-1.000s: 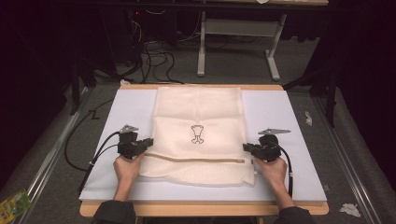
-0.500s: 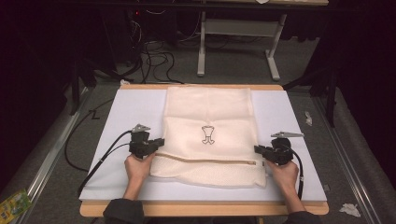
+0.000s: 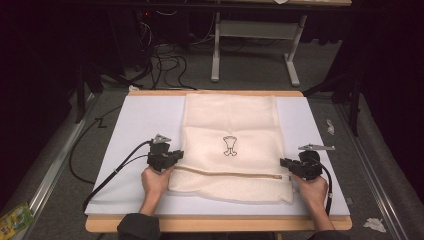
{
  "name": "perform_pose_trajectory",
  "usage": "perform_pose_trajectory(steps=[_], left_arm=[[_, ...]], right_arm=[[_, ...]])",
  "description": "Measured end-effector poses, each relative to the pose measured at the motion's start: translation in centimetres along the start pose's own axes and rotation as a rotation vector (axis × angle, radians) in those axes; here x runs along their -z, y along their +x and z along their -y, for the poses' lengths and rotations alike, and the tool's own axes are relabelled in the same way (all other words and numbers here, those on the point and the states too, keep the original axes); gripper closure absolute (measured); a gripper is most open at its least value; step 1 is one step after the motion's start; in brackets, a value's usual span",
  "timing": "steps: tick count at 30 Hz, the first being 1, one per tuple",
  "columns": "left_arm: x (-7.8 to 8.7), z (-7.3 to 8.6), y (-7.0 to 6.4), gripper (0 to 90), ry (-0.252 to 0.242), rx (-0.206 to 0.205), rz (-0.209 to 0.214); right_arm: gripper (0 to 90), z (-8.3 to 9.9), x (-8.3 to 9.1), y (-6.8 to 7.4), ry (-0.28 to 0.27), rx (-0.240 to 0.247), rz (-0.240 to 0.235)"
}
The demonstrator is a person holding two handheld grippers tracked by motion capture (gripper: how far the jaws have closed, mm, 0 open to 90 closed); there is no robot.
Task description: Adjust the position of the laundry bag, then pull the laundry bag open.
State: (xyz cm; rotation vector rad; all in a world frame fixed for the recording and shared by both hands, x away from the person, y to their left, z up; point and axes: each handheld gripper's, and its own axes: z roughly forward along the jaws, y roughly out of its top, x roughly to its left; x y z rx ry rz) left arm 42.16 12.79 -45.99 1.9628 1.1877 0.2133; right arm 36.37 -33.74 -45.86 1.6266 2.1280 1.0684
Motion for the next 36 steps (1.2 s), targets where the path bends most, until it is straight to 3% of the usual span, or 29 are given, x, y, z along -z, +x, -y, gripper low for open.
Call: perform_pose_trajectory(steps=[8, 12, 16, 24, 26, 29, 34, 36], left_arm=[[-0.3, 0.3, 0.1, 82.9, 0.017, -0.023, -0.020], [-0.1, 0.3, 0.2, 81.3, 0.005, -0.020, -0.006], [-0.1, 0.4, 0.1, 77.9, -0.003, -0.029, -0.018], [0.5, 0.8, -0.3, 64.4, -0.010, -0.058, -0.056], [1.3, 1.3, -0.9, 61.7, -0.020, -0.098, -0.087], [2.0, 1.8, -1.4, 58.6, -0.040, -0.127, -0.107], [2.6, 2.5, -2.4, 55.8, -0.062, -0.155, -0.083], [2.8, 2.7, -2.8, 54.4, -0.073, -0.162, -0.076]], right_arm=[[84.9, 0.0, -0.1, 0.1, 0.002, 0.011, 0.006], [83.8, 0.1, -0.2, 0.1, 0.007, 0.013, 0.006], [82.0, 0.2, -0.3, -0.1, 0.009, 0.016, -0.001], [68.5, 0.5, -0.2, 0.1, 0.022, 0.006, -0.017], [65.3, 0.6, 0.0, 0.4, 0.024, 0.022, -0.008], [58.6, 0.6, 0.2, 0.9, 0.035, 0.052, 0.013], [48.3, 1.2, 0.7, 0.9, 0.008, 0.029, 0.024], [48.9, 1.5, 0.8, 0.9, 0.004, 0.020, 0.006]])
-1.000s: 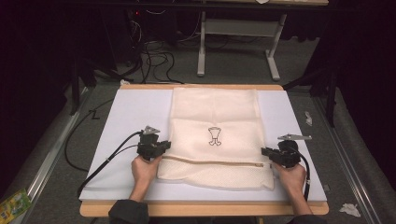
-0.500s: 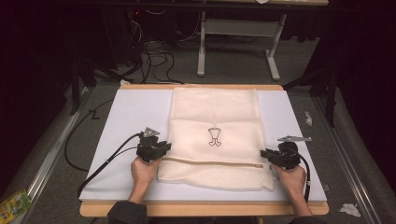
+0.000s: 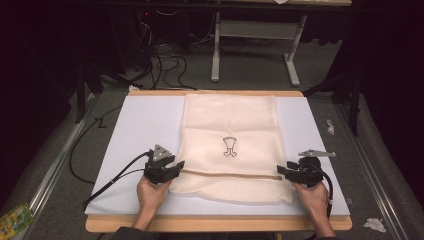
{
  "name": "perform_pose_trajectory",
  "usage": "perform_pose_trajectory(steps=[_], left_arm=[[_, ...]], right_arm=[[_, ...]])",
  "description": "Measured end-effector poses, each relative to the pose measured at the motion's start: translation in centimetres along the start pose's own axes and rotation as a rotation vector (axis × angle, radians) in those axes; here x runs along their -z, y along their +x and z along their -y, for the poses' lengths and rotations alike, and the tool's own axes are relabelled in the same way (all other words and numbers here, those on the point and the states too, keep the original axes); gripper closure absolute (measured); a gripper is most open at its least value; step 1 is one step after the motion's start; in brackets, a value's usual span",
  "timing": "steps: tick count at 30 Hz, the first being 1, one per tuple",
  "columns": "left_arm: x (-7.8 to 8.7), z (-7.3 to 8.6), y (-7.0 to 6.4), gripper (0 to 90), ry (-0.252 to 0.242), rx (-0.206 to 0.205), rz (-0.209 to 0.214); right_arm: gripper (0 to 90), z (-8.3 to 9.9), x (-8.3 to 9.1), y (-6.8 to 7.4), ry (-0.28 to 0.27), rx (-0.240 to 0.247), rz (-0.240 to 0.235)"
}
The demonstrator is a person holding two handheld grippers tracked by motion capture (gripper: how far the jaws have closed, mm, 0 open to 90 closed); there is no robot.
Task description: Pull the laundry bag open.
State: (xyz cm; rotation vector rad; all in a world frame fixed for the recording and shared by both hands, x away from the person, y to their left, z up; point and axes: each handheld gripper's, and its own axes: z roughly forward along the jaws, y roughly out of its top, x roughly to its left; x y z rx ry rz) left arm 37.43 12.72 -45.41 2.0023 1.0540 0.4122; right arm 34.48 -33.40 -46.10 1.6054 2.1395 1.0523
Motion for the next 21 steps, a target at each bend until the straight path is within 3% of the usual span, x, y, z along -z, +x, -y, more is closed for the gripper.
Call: perform_pose_trajectory(steps=[12, 14, 15, 21], left_arm=[[-0.6, 0.8, -1.8, 52.8, -0.009, 0.003, 0.062], [-0.8, 0.7, -2.0, 52.5, 0.001, -0.015, 0.060], [-1.2, 0.6, -2.5, 52.5, 0.018, -0.053, 0.059], [-2.4, 0.1, -3.5, 50.9, 0.056, -0.071, 0.099]], right_arm=[[46.0, 0.4, -0.6, -0.3, 0.041, -0.052, -0.050], [46.4, 0.3, -0.8, -0.3, 0.042, -0.049, -0.048], [46.5, 0.2, -0.8, -0.2, 0.045, -0.045, -0.044], [51.5, -0.2, -1.2, 0.5, 0.064, -0.009, -0.009]])
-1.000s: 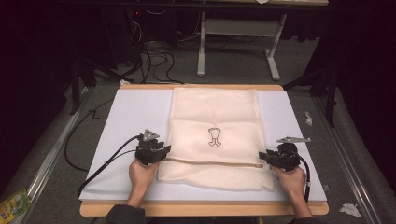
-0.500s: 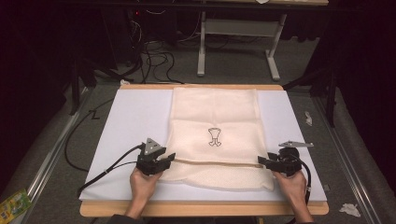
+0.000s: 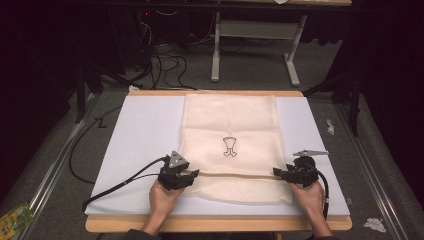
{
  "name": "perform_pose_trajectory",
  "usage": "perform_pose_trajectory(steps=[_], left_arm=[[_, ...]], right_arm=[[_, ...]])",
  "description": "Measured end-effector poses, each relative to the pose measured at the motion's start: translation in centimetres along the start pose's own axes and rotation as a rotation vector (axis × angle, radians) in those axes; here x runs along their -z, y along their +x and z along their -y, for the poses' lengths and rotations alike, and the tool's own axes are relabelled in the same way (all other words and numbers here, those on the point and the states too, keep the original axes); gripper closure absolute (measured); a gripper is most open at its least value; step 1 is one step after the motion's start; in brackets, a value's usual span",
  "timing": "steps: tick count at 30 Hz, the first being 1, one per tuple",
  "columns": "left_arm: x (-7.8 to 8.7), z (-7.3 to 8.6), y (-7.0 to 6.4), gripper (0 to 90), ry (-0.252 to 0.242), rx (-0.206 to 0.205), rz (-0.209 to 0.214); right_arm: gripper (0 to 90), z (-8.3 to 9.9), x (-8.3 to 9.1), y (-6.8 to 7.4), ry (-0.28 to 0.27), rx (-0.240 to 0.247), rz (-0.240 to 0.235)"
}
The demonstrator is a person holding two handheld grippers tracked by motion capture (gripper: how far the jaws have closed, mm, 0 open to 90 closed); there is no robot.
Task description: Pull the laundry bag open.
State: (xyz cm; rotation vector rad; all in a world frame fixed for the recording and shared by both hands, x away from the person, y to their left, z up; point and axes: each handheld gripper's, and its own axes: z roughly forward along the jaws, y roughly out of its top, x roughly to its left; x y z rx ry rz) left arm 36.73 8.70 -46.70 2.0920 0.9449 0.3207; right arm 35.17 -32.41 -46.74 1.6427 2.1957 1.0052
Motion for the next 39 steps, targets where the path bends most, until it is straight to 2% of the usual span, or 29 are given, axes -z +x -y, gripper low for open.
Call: perform_pose_trajectory(steps=[3, 6, 7, 8, 9, 10, 11, 15, 18, 22, 24, 25, 33, 35, 39], left_arm=[[-0.7, -0.4, -0.5, 50.8, 0.013, -0.009, 0.009], [-1.3, -0.8, -1.0, 50.6, 0.026, -0.025, 0.021], [-1.3, -0.8, -1.0, 50.7, 0.026, -0.025, 0.021], [-1.7, -1.1, -1.2, 51.1, 0.035, -0.022, 0.025], [-1.7, -1.1, -1.2, 51.8, 0.035, -0.022, 0.025], [-1.9, -1.4, -1.3, 51.9, 0.042, -0.005, 0.044], [-2.0, -1.5, -1.4, 51.9, 0.045, -0.015, 0.041], [-2.4, -2.0, -1.7, 49.9, 0.050, -0.007, 0.055], [-2.5, -2.4, -1.8, 46.2, 0.037, 0.013, 0.088], [-2.7, -3.1, -2.1, 41.0, 0.023, 0.010, 0.117], [-2.8, -3.4, -2.3, 38.3, 0.015, -0.002, 0.111], [-3.0, -3.5, -2.5, 37.1, 0.010, -0.002, 0.127], [-3.5, -4.0, -3.6, 36.3, 0.031, -0.003, 0.154], [-3.2, -4.2, -4.0, 36.5, 0.030, 0.012, 0.166], [-2.5, -4.4, -4.7, 39.6, 0.019, 0.012, 0.182]], right_arm=[[59.4, -0.2, 0.0, 0.2, 0.022, 0.026, 0.029], [69.3, -0.4, -0.1, 0.5, 0.042, 0.087, 0.082], [69.3, -0.4, -0.1, 0.5, 0.042, 0.087, 0.082], [76.7, -0.5, -0.1, 0.5, 0.046, 0.109, 0.089], [76.7, -0.5, -0.1, 0.5, 0.046, 0.109, 0.089], [84.0, -0.4, -0.2, 0.4, 0.042, 0.103, 0.060], [85.1, -0.4, -0.2, 0.4, 0.034, 0.114, 0.054], [87.1, -0.3, -0.1, 0.3, 0.020, 0.125, 0.038], [87.3, -0.3, 0.1, -0.1, 0.005, 0.113, 0.014], [87.4, -0.4, 0.5, -0.4, -0.007, 0.093, -0.010], [87.5, -0.5, 0.6, -0.3, -0.006, 0.093, -0.012], [87.5, -0.6, 0.6, -0.3, -0.008, 0.099, -0.012], [87.6, -0.9, 0.9, -0.6, -0.002, 0.065, -0.042], [87.7, -0.9, 0.8, -0.8, 0.009, 0.055, -0.045], [87.7, -0.9, 1.1, -0.6, 0.004, 0.048, -0.044]])
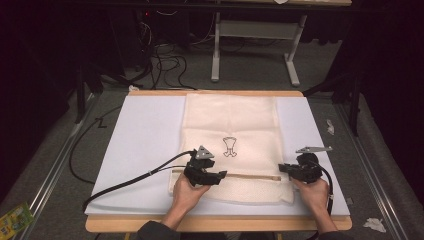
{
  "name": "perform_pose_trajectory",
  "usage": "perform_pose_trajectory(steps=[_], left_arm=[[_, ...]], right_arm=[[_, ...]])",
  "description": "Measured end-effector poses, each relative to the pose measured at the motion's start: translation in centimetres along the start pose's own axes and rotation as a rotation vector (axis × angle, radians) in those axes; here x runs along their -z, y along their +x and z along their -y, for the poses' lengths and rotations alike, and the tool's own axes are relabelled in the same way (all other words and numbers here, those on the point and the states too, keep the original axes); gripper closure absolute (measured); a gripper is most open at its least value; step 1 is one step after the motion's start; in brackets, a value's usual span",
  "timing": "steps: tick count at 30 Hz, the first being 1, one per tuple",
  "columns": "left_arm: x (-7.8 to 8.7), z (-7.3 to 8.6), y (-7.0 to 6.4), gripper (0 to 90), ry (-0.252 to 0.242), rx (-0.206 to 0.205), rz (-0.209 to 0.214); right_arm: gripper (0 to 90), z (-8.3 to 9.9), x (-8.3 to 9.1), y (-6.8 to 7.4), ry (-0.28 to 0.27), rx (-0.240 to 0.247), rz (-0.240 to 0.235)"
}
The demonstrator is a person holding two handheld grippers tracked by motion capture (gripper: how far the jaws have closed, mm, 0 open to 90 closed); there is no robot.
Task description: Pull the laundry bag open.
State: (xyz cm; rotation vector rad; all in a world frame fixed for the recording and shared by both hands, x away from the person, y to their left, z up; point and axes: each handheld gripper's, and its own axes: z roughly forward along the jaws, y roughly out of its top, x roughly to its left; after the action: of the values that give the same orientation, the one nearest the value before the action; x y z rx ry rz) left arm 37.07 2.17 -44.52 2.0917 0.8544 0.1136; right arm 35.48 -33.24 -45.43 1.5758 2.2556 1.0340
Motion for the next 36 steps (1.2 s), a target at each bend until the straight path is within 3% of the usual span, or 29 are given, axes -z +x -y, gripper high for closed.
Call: perform_pose_trajectory(steps=[8, 14, 18, 21, 23, 36], left_arm=[[0.6, -0.6, 0.2, 41.9, 0.002, 0.014, 0.005], [-0.6, -0.8, -0.2, 42.8, -0.018, 0.067, 0.040], [-1.2, -0.9, -0.4, 43.0, -0.007, 0.054, 0.036], [-1.9, -1.6, -0.7, 43.6, -0.006, 0.015, 0.025], [-2.3, -1.9, -0.9, 44.5, -0.010, 0.019, 0.049], [-5.1, -2.2, -3.3, 48.0, 0.030, -0.009, 0.095]], right_arm=[[87.7, 0.1, 0.2, 0.0, -0.019, -0.029, -0.008], [87.7, 0.0, 0.0, -0.1, -0.008, -0.025, -0.012], [87.7, -0.1, 0.2, -0.2, -0.017, -0.012, -0.021], [87.7, -0.1, 0.6, -0.1, -0.040, 0.012, -0.022], [87.7, 0.0, 0.8, -0.1, -0.049, 0.014, -0.027], [87.6, -0.2, 1.6, -0.2, -0.050, 0.017, -0.060]])
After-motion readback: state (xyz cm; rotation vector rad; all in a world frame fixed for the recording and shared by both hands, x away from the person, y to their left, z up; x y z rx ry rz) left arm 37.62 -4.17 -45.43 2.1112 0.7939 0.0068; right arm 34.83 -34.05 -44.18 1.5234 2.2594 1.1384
